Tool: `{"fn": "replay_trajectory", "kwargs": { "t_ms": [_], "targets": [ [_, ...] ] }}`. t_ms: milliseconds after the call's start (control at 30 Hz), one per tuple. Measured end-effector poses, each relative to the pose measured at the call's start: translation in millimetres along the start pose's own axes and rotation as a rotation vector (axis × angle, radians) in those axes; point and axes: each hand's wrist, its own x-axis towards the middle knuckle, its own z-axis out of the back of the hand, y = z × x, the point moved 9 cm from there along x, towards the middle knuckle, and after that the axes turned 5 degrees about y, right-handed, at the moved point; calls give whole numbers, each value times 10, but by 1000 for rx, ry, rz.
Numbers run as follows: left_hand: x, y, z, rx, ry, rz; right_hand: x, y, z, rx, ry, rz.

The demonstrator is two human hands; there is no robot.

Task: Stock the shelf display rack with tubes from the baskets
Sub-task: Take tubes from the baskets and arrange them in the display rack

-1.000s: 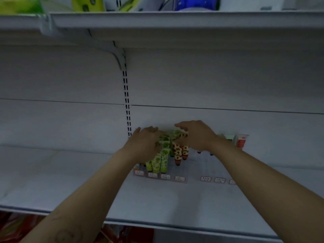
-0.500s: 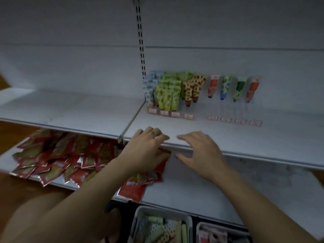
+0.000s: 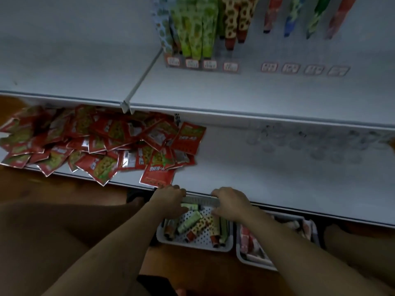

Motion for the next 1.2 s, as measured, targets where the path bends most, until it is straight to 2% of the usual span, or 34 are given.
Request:
{"fn": "replay_trajectory", "kwargs": {
  "t_ms": [167, 400, 533, 667, 800, 1067, 1200],
  "targets": [
    [362, -7, -383, 22, 102, 9, 331, -40, -614, 4, 157, 1],
    [715, -170, -1205, 71, 303, 82, 593, -144, -1114, -237, 236, -62],
    [807, -142, -1428, 171, 317, 81, 697, -133, -1344, -426, 328, -117],
    [864, -109, -1601, 171, 331, 123, 778, -156, -1524, -508, 400, -194],
    [904, -90, -1665, 103, 330, 156, 827, -261, -1584, -445, 365, -246],
    [924, -94, -1748, -39, 330, 186, 875, -268, -1376, -284, 214, -204],
    [929, -133, -1775, -67, 367, 181, 841, -247, -1423, -305, 261, -215]
  ]
}}
